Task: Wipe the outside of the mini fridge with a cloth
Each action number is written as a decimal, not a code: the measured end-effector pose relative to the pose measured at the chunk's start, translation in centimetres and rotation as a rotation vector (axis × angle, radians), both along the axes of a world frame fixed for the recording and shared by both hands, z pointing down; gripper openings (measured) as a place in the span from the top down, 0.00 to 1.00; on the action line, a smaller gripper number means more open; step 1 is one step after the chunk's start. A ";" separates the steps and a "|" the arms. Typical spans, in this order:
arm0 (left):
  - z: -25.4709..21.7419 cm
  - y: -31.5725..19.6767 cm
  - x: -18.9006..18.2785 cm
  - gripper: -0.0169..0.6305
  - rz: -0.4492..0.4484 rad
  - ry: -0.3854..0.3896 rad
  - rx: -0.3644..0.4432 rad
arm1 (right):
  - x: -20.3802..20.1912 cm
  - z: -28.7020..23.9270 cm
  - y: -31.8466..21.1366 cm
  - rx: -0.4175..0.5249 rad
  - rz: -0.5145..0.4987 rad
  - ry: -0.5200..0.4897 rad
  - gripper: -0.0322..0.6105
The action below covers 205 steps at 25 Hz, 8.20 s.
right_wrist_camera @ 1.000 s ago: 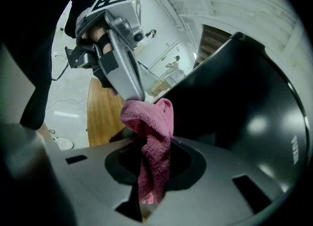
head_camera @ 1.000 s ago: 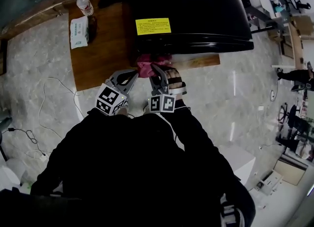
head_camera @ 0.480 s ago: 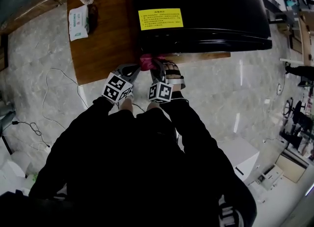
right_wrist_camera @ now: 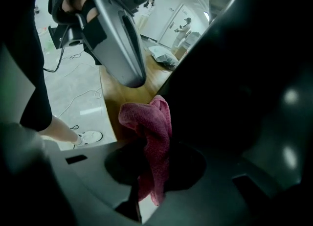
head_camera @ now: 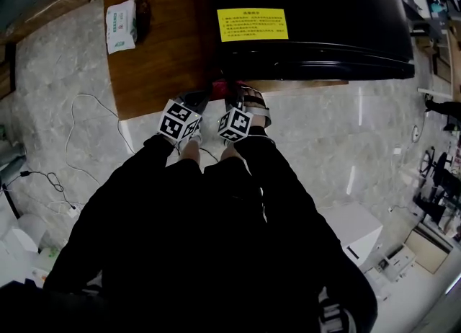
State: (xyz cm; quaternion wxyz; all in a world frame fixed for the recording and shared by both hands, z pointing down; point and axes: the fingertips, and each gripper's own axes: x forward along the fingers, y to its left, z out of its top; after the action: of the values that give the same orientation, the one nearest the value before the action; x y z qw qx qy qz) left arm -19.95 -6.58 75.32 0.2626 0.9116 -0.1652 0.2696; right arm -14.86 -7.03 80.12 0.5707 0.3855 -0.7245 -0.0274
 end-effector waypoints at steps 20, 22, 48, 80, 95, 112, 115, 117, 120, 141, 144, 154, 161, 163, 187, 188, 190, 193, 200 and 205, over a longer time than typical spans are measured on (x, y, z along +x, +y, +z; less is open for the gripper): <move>-17.9 3.7 1.2 0.96 0.149 0.253 0.212 | 2.6 -20.9 5.8 0.333 0.187 -0.199 0.81; -19.4 3.8 2.1 0.96 0.170 0.288 0.239 | 3.4 -22.3 6.3 0.373 0.200 -0.190 0.81; -36.9 8.5 29.3 0.96 -0.035 0.448 0.485 | 31.4 -43.3 6.2 0.912 0.060 -0.161 0.81; -17.7 5.7 32.9 0.96 -0.293 0.155 0.321 | 32.1 -20.0 3.6 0.606 -0.227 -0.129 0.82; -2.3 5.7 34.3 0.96 -0.283 0.003 0.065 | 33.1 -3.3 3.1 0.280 -0.218 -0.063 0.82; -6.9 11.0 32.8 0.96 -0.201 -0.045 0.113 | 33.7 -5.5 6.9 0.201 -0.138 -0.194 0.81; -10.4 12.6 33.3 0.96 -0.121 -0.025 0.187 | 33.7 -9.8 8.9 0.233 -0.120 -0.269 0.81; -12.3 13.6 33.3 0.96 -0.094 -0.007 0.214 | 33.7 -12.7 10.2 0.240 -0.084 -0.341 0.81; -15.4 14.0 33.6 0.96 -0.097 0.048 0.219 | 34.0 -17.1 11.5 0.251 -0.016 -0.479 0.81; -33.2 10.9 41.2 0.96 0.095 0.412 0.386 | 41.9 -37.3 10.1 0.573 0.304 -0.968 0.81; -35.1 10.3 41.9 0.96 0.108 0.463 0.378 | 42.9 -39.3 9.1 0.589 0.303 -1.029 0.81; -37.8 8.0 46.9 0.96 0.026 0.505 0.409 | 46.6 -42.1 2.7 0.524 0.114 -1.271 0.81; -38.6 3.9 52.9 0.96 -0.201 0.458 0.482 | 48.3 -42.2 -2.9 0.317 -0.145 -1.388 0.81; -38.4 2.6 54.8 0.96 -0.254 0.422 0.503 | 48.9 -42.1 -4.3 0.273 -0.195 -1.437 0.81; -37.3 1.1 56.7 0.96 -0.543 0.275 0.585 | 48.5 -40.2 -6.9 0.104 -0.269 -1.623 0.82; -37.4 0.9 56.9 0.96 -0.547 0.272 0.586 | 48.6 -40.1 -7.5 0.104 -0.263 -1.619 0.82; -37.4 0.5 57.3 0.96 -0.554 0.269 0.581 | 48.8 -39.8 -8.9 0.109 -0.250 -1.607 0.82; -37.2 -0.2 58.0 0.96 -0.576 0.256 0.572 | 49.0 -39.7 -10.8 0.129 -0.258 -1.570 0.82; -37.4 -2.8 59.6 0.96 -0.658 0.266 0.626 | 49.6 -39.1 -15.1 0.157 -0.274 -1.496 0.82; -36.0 -4.8 60.8 0.96 -0.702 0.228 0.568 | 50.0 -38.7 -19.0 0.176 -0.278 -1.452 0.82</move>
State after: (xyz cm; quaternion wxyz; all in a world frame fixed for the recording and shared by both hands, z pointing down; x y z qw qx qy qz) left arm 40.87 -11.37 39.28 0.0945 0.8603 -0.5009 0.0066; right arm 35.14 -26.04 41.44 -0.0932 0.2557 -0.9566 0.1044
